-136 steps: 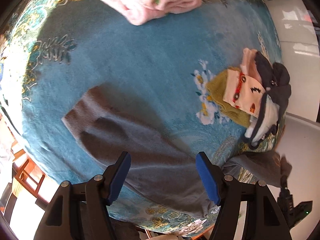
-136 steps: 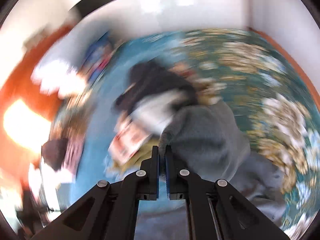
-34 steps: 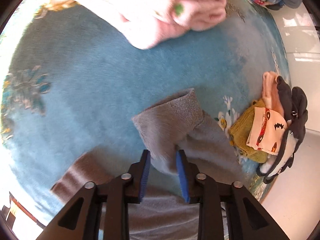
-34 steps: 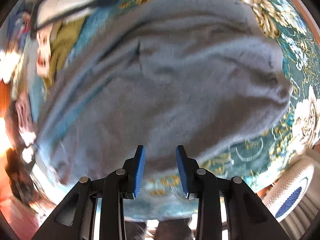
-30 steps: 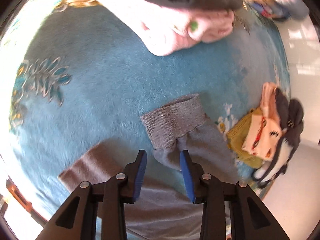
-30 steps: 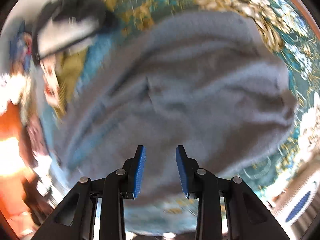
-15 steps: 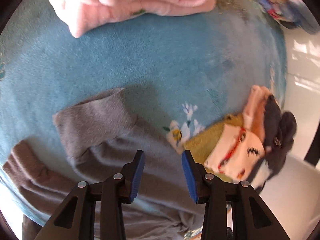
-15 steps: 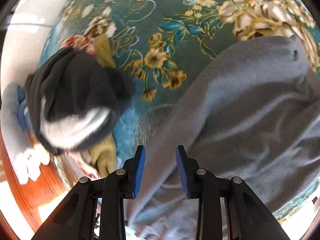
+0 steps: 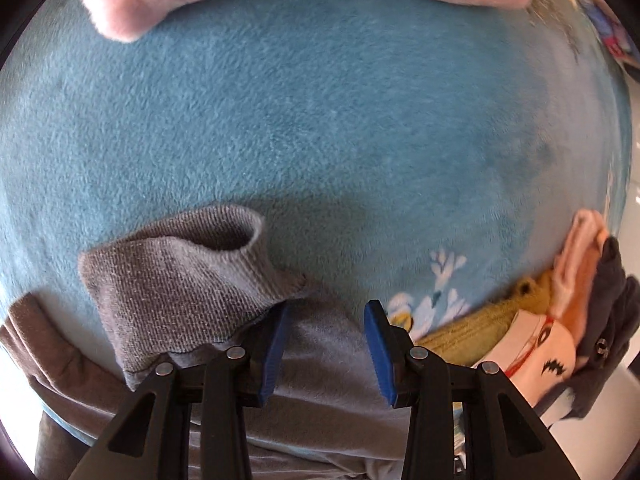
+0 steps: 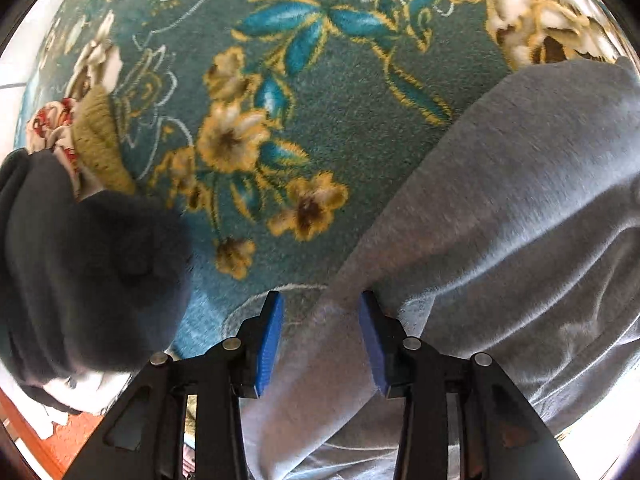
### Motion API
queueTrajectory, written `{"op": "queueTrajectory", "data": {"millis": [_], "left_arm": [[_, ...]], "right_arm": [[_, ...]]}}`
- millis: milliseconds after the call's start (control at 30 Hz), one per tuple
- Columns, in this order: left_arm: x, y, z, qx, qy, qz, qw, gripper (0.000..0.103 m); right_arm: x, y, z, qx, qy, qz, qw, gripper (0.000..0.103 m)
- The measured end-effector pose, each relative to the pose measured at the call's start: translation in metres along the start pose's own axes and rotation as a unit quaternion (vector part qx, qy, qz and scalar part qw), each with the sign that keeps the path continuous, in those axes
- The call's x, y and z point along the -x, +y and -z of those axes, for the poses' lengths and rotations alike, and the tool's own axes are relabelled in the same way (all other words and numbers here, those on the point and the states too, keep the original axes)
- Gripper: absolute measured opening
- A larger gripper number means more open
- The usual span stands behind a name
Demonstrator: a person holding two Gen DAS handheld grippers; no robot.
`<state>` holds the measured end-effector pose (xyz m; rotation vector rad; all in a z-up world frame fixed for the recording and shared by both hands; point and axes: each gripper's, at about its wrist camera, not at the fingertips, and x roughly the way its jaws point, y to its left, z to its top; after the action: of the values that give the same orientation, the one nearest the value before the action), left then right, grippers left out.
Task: Fold clothes
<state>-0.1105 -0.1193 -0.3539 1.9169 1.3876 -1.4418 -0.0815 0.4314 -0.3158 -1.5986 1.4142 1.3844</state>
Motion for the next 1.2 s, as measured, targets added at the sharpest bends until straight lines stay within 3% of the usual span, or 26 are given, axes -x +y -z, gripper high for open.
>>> {"op": "queueTrajectory", "data": {"millis": [200,267,300,333,400,500,700,867,967,1067,1200], "left_arm": [[-0.001,-0.002,-0.002,0.013,0.004,0.0,0.9999,0.043],[-0.001,-0.003,-0.002,0.011,0.006,-0.001,0.9999,0.04],[-0.001,-0.004,-0.002,0.009,0.007,-0.003,0.9999,0.04],[-0.001,-0.004,-0.002,0.008,0.007,-0.009,0.9999,0.038],[0.001,-0.003,-0.001,0.005,0.004,-0.023,0.9997,0.017],[0.009,0.0,0.0,-0.003,-0.009,-0.017,0.9998,0.003],[0.04,-0.025,0.0,-0.055,-0.063,0.015,0.9964,0.003],[0.033,-0.04,-0.009,-0.066,-0.056,0.024,0.9959,0.003],[0.037,-0.043,-0.009,-0.073,-0.043,0.045,0.9954,0.011],[0.055,-0.038,-0.002,-0.08,-0.036,0.082,0.9927,0.052],[0.095,-0.019,0.012,-0.112,-0.052,0.094,0.9879,0.054]], "right_arm": [[-0.004,0.004,-0.003,-0.027,0.011,0.031,0.999,0.038],[-0.005,0.005,-0.004,-0.031,0.017,0.049,0.998,0.031],[-0.006,0.006,-0.004,-0.03,0.02,0.06,0.998,0.021],[-0.006,0.004,-0.004,-0.032,0.022,0.065,0.997,0.016],[-0.005,-0.001,-0.003,-0.032,0.024,0.066,0.997,0.007],[0.003,-0.003,0.004,-0.014,0.015,0.054,0.998,0.006],[0.039,0.031,0.015,0.087,-0.044,0.007,0.995,0.006],[0.028,0.033,0.015,0.082,-0.034,-0.005,0.996,0.01],[0.028,0.02,0.02,0.075,-0.029,-0.037,0.996,0.015],[0.043,0.009,0.028,0.079,-0.034,-0.068,0.994,0.028],[0.071,-0.011,0.043,0.086,-0.04,-0.085,0.992,0.032]]}}
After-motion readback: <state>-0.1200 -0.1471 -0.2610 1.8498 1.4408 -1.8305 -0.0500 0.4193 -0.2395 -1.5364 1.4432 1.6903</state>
